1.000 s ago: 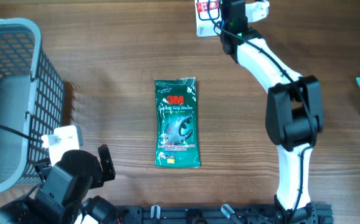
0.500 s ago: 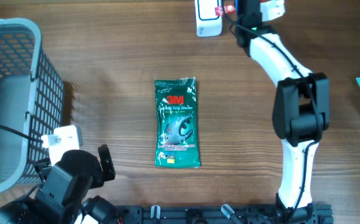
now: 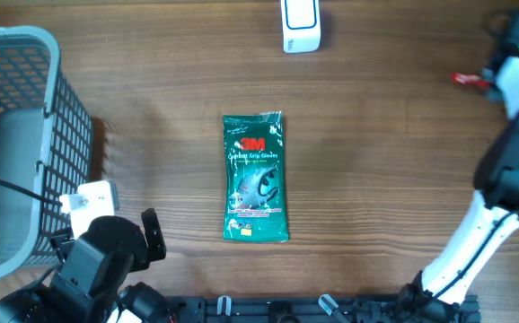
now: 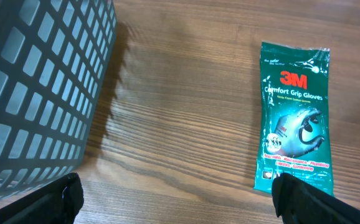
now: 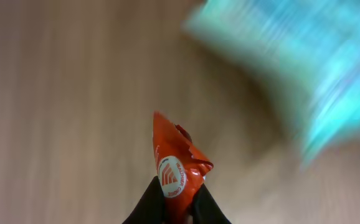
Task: Scan the item barcode
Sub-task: 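Carry the Nestlé stick to the right table edge and release, then reach the right gripper to the green glove pack and grasp its top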
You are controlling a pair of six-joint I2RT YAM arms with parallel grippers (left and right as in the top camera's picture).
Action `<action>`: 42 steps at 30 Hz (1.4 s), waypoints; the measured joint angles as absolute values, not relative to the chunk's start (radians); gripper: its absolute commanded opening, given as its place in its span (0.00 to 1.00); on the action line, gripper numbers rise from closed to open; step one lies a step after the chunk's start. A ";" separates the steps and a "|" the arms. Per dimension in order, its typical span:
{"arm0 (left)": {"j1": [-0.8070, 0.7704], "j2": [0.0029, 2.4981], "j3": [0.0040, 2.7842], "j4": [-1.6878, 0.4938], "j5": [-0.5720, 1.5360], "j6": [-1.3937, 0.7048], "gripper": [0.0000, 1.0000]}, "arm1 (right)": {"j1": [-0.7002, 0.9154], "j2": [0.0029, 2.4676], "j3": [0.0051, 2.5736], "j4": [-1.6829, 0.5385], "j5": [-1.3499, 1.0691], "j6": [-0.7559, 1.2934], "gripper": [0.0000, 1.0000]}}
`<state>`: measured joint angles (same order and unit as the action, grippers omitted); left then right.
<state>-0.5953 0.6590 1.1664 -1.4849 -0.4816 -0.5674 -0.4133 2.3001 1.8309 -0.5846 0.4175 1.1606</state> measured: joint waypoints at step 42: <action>-0.595 0.659 1.166 -1.485 -0.482 -0.567 1.00 | 0.824 2.004 1.508 -0.736 -0.027 0.651 1.00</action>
<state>-0.5953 0.6590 1.1664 -1.4849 -0.4816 -0.5674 0.8242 2.0041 1.5082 -0.7361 -0.0273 0.6514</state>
